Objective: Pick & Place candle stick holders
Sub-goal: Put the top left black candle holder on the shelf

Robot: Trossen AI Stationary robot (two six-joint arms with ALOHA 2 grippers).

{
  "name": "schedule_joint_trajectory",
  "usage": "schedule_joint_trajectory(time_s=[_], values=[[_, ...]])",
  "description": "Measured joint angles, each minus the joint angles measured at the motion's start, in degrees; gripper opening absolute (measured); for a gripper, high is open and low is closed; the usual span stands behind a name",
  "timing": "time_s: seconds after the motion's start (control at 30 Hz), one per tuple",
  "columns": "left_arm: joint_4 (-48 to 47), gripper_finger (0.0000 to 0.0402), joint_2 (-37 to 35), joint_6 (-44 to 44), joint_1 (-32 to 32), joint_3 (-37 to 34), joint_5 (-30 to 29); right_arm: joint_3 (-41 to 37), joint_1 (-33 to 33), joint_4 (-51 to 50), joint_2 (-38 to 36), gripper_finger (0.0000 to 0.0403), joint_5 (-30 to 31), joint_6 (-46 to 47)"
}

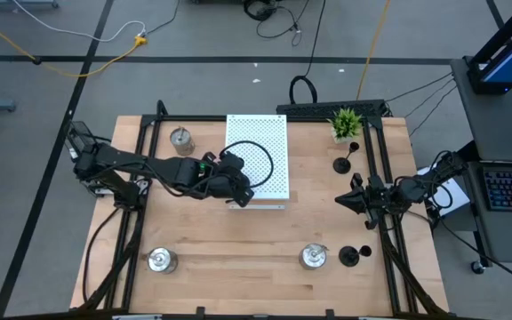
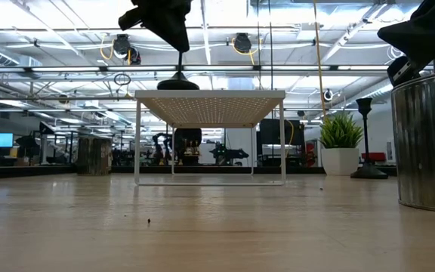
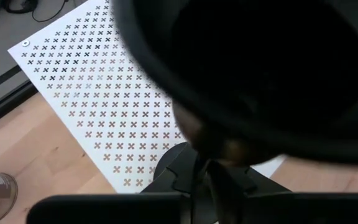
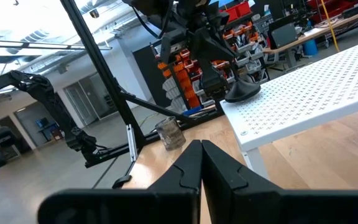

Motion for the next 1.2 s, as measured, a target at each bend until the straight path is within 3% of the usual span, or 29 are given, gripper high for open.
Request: schedule_joint_trajectory(time_s=[0.17,1.2], values=[[-0.02,0.0029,0.0,-0.02,0.0,0.0,0.55,0.0,-0.01,0.02,0.0,0.0,-0.01,0.0],[-3.11,0.0167,-0.89,-0.89,-0.22,0.0,0.51,0.0,0.01,0.04,-0.02,0.0,-0.02,0.0]])
